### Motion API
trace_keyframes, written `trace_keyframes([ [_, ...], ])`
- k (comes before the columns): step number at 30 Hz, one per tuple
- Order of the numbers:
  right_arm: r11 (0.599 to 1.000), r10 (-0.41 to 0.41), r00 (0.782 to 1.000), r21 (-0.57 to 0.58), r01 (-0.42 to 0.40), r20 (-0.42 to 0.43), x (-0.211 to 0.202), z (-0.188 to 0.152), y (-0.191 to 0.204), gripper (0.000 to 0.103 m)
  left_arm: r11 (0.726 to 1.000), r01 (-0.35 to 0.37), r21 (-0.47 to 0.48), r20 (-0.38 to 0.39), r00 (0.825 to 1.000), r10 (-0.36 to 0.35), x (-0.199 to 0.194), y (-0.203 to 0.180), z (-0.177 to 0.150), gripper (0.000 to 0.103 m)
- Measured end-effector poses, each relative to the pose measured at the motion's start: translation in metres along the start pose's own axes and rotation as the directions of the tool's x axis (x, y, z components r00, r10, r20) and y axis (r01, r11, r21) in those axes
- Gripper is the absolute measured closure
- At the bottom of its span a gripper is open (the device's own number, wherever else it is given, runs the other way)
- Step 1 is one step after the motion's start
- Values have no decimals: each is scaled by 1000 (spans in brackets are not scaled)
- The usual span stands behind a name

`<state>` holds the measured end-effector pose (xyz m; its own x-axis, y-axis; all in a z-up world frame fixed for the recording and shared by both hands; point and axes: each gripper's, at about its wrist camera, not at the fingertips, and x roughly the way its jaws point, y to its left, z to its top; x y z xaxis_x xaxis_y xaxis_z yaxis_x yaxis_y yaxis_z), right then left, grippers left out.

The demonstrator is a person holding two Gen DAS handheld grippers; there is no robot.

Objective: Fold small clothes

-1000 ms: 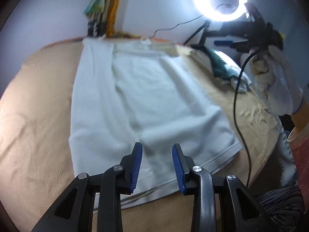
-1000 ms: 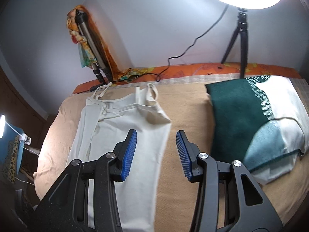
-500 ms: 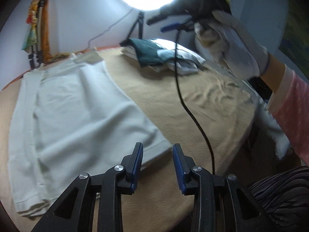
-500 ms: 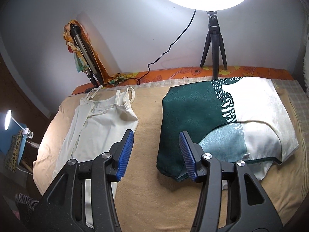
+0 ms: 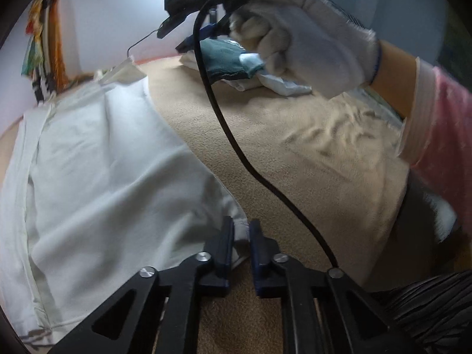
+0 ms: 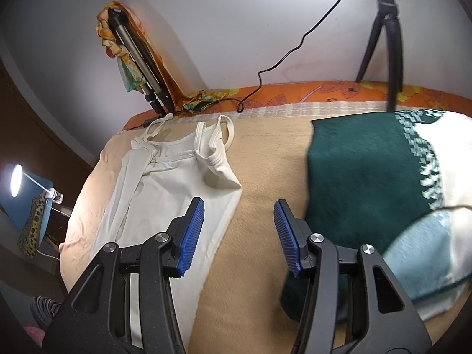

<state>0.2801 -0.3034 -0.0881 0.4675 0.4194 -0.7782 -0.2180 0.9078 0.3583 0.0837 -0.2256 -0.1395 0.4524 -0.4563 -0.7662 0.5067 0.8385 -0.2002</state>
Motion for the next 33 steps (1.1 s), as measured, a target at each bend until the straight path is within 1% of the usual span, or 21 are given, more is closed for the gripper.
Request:
trace_keyframes([
  [1,1000,2,1000,0,-2,-4,7,2,3,51,999,25,-36,3,1000,-25,-2,6,1,98],
  [3,1000,-3,1000,-17,3,-13,25,7,11,51,997,42,-65,13,999,-41,-7,10,2,99],
  [8,994,-83,995,-70,80,-46,68,18,23,51,994,71,-86,50,997,-66,-19,12,6,100],
  [11,996,-78,995,-43,76,-58,87,23,20,51,993,82,-89,58,995,-77,-22,13,6,100],
  [12,998,-65,996,-28,63,-61,91,24,17,54,992,87,-93,60,995,-82,-23,14,6,100],
  [13,999,-51,997,-9,50,-63,95,25,15,75,991,91,-97,61,994,-85,-23,14,6,100],
  [14,999,-34,997,9,35,-72,98,26,13,90,990,94,-102,63,994,-88,-24,16,6,100],
  [15,999,-26,996,28,29,-85,99,28,11,97,989,100,-109,66,994,-93,-25,17,6,100],
  [17,998,-40,995,41,44,-88,98,32,9,98,983,122,-136,76,991,-113,-29,20,6,100],
  [20,998,-26,998,49,30,-64,83,43,11,98,963,183,-199,99,981,-167,-35,27,7,100],
  [22,997,-5,999,72,8,-45,76,48,11,98,955,202,-216,114,977,-181,-39,30,7,100],
  [23,997,-7,999,75,10,-42,76,50,11,98,955,201,-218,117,977,-178,-39,30,6,100],
  [25,994,-75,993,71,82,-90,88,50,13,98,955,186,-230,113,980,-163,-39,34,2,100],
  [27,986,-150,977,53,159,-152,102,46,17,98,948,182,-262,111,981,-158,-42,41,-3,100],
  [28,984,-159,974,53,169,-159,104,45,19,98,944,179,-277,115,982,-153,-45,45,-6,100],
  [33,983,-150,977,83,164,-154,97,53,34,98,925,170,-341,149,981,-125,-62,66,-16,100],
])
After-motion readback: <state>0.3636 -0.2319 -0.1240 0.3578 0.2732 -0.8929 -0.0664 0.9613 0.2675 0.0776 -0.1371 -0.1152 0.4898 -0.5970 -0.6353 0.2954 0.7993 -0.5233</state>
